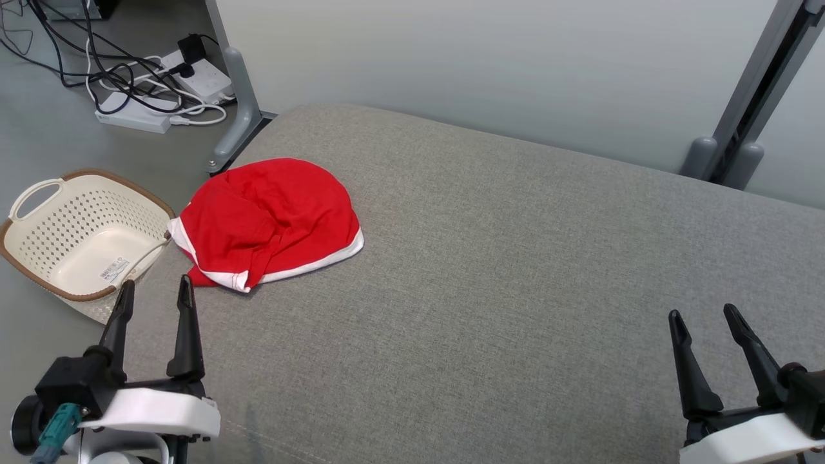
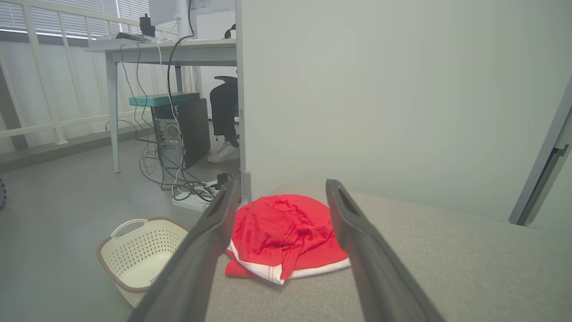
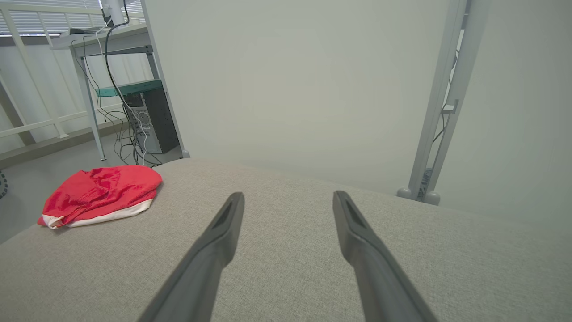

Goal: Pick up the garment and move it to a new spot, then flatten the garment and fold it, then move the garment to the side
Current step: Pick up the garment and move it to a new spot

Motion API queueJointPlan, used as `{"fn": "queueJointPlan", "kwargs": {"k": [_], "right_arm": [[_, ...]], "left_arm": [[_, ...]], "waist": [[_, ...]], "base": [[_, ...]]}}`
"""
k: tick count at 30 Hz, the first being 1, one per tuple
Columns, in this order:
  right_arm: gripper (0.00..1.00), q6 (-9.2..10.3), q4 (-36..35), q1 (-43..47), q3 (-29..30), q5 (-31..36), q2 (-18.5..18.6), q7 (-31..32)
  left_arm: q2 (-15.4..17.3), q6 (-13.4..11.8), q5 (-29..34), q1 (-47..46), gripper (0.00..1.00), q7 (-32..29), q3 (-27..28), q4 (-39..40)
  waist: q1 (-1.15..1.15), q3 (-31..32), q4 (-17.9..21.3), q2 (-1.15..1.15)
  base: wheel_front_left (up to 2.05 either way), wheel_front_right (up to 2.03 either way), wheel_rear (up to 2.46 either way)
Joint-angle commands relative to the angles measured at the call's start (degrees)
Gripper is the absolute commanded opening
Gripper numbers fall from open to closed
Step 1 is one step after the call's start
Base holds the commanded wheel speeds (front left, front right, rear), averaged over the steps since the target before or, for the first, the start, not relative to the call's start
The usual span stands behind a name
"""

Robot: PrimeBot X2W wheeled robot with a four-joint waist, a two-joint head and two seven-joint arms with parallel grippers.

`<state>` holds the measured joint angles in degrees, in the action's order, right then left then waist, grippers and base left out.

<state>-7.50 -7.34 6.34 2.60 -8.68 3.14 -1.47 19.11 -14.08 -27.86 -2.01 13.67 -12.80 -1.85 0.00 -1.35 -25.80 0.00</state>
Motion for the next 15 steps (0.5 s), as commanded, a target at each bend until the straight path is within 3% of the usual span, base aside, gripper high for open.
{"fn": "queueJointPlan", "kwargs": {"k": [1, 8, 15], "right_arm": [[1.00, 0.02, -0.4, -0.9, 0.0, -0.1, 0.4, 0.1], [1.00, 0.02, -2.8, -3.3, -0.4, 0.2, 1.8, 1.6], [1.00, 0.02, -5.2, -7.8, -1.0, 0.1, 4.4, 3.5]], "left_arm": [[0.0, 0.3, -0.4, -1.7, 1.00, 0.4, 0.5, 0.1], [0.0, 1.8, -1.2, -9.6, 1.00, 0.3, 2.1, -2.5], [-1.1, 7.1, -5.7, -22.6, 1.00, -2.4, 2.4, -20.5]], "waist": [[0.00, -0.4, 0.3, 0.00], [0.00, -6.2, 2.8, 0.00], [0.00, -16.1, 6.8, 0.00]], "base": [[0.00, 0.00, 0.00], [0.00, 0.00, 0.00], [0.00, 0.00, 0.00]]}}
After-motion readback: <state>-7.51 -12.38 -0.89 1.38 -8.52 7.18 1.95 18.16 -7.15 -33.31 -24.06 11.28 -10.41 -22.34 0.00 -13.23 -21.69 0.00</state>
